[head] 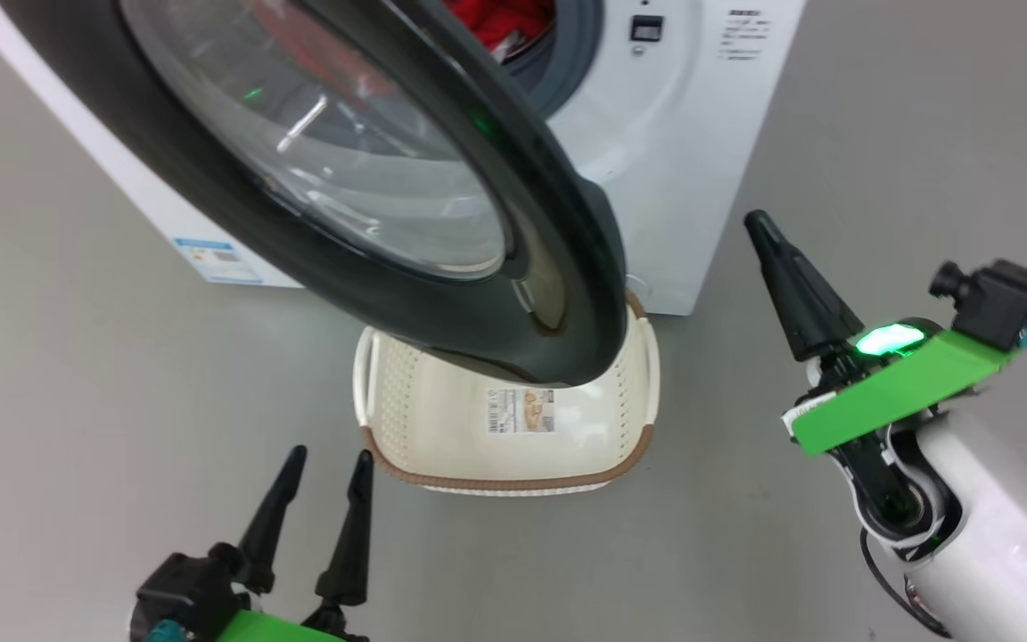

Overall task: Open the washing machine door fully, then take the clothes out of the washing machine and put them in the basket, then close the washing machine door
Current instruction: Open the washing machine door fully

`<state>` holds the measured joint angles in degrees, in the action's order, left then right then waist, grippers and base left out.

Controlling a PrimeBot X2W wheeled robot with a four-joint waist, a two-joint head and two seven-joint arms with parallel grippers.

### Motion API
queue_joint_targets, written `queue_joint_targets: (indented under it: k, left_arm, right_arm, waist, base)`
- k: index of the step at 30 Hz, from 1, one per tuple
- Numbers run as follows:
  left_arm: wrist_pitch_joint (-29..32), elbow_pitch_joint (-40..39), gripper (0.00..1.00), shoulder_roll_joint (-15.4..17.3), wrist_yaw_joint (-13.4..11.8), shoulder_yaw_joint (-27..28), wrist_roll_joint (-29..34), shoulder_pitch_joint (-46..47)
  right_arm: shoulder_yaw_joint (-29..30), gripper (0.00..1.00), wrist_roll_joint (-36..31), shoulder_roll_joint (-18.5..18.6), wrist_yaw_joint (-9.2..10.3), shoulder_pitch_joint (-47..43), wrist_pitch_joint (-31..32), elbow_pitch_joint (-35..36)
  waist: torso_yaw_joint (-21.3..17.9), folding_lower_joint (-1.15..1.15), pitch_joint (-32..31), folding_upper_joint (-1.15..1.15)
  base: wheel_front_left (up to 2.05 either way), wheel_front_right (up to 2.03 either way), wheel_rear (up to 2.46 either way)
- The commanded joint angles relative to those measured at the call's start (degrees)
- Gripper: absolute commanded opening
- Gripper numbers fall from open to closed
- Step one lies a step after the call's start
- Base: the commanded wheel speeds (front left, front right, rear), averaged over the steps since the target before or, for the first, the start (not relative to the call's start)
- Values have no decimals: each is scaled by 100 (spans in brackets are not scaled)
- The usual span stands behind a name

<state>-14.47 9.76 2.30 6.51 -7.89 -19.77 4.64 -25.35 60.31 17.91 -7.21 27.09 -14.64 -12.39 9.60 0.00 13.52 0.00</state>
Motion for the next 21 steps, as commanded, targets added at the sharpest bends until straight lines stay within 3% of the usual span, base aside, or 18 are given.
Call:
queue_joint_targets:
  k: [1, 5, 10, 13, 21]
  left_arm:
    - [-52, -128, 100, 58, -14, 125, -55, 84]
    - [-52, -126, 100, 58, -4, -23, -111, 112]
    - [-52, -126, 100, 58, 8, -159, -187, 212]
    - [-52, -130, 100, 58, 12, -220, -222, 265]
    - [-52, -122, 100, 57, 25, -350, -279, 317]
  right_arm:
    - [-257, 0, 328, 132, -28, 190, -36, 117]
    - [-789, 0, 1399, 541, -28, 609, 91, 229]
    - [-1054, 0, 2433, 871, -28, 1039, 577, 361]
    - [-990, 0, 3084, 918, -28, 1180, 1064, 387]
    - [-513, 0, 4083, 842, -28, 1326, 2558, 39]
  waist:
    - [122, 0, 51, 0]
    - [246, 0, 125, 0]
    - [371, 0, 249, 0]
    - [423, 0, 304, 0]
    - [529, 0, 363, 0]
  base:
    - [0, 0, 0]
    - [0, 0, 0]
    - [0, 0, 0]
    - [0, 0, 0]
    - [0, 0, 0]
